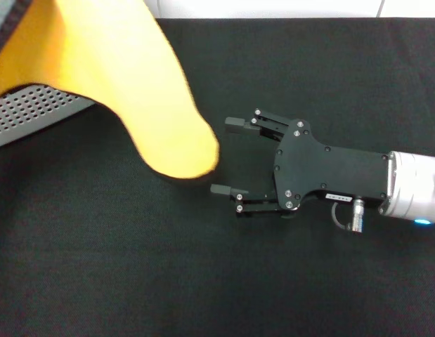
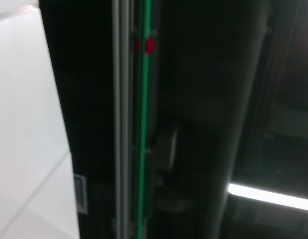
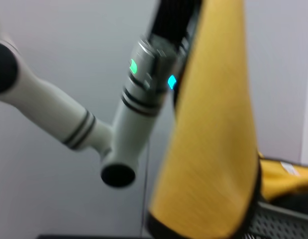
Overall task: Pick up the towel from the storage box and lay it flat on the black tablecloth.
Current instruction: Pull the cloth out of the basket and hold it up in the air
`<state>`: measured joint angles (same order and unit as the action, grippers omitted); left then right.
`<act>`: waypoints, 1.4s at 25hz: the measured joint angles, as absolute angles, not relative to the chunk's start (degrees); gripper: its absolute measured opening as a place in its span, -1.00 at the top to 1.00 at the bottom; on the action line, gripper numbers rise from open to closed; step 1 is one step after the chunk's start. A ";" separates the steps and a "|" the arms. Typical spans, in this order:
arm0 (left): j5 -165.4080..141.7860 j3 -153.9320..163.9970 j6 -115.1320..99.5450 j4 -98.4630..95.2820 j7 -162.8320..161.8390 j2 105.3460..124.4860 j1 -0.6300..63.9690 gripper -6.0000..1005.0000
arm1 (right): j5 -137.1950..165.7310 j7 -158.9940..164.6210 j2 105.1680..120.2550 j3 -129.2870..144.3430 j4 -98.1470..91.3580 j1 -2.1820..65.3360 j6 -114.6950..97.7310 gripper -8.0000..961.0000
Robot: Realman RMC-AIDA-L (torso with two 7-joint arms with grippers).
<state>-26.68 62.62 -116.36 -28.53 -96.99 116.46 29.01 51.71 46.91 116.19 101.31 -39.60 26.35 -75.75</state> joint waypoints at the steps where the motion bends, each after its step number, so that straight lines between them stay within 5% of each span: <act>1: -26.76 62.17 -116.36 -27.70 -96.70 116.52 29.04 0.94 | 51.70 46.38 116.19 101.17 -40.13 25.88 -76.47 -0.81; 17: -26.12 61.14 -116.36 -25.97 -95.44 116.53 29.60 0.94 | 48.38 38.62 116.19 101.56 -43.24 22.92 -69.32 -0.50; 35: -23.11 59.43 -116.26 -25.83 -96.23 119.11 30.71 0.94 | 35.50 24.85 116.19 110.52 -43.05 25.88 -58.48 -0.47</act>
